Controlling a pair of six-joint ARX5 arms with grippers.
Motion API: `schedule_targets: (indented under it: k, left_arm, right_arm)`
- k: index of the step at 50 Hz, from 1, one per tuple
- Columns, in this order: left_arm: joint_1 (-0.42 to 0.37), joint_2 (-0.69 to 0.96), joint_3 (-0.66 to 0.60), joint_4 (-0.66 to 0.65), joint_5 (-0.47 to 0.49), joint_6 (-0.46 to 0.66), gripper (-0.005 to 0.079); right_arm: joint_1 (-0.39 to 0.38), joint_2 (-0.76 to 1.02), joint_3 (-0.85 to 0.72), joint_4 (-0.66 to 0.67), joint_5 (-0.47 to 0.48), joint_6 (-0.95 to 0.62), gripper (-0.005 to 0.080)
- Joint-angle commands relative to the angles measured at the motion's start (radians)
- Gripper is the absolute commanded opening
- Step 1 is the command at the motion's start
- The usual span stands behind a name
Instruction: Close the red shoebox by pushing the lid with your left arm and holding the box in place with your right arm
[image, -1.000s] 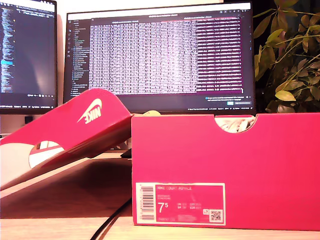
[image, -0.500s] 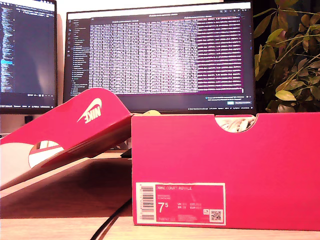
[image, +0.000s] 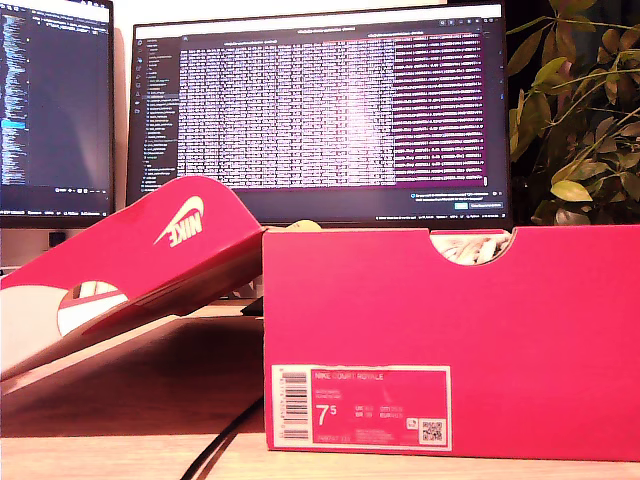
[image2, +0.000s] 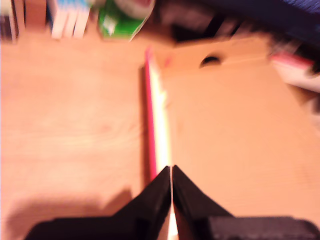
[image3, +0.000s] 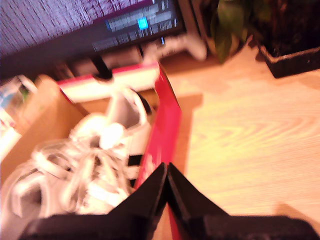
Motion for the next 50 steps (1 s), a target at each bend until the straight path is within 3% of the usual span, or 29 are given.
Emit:
schedule_targets:
  k: [1, 23, 50]
  left_arm:
    - [0.020, 0.059, 0.024, -0.012, 0.019, 0.040, -0.0019]
    - [0.092, 0.407, 0.122, -0.032, 0.167, 0.121, -0.0019]
    - [0.088, 0.626, 0.130, 0.014, 0.325, 0.118, -0.0019]
  right_arm:
    - [-0.006, 0.057, 0.012, 0.003, -0.009, -0.030, -0.0012]
    - [0.007, 0.362, 0.024, 0.094, -0.061, -0.050, -0.0012]
    - [0.136, 0.565, 0.068, 0.223, -0.061, -0.046, -0.0012]
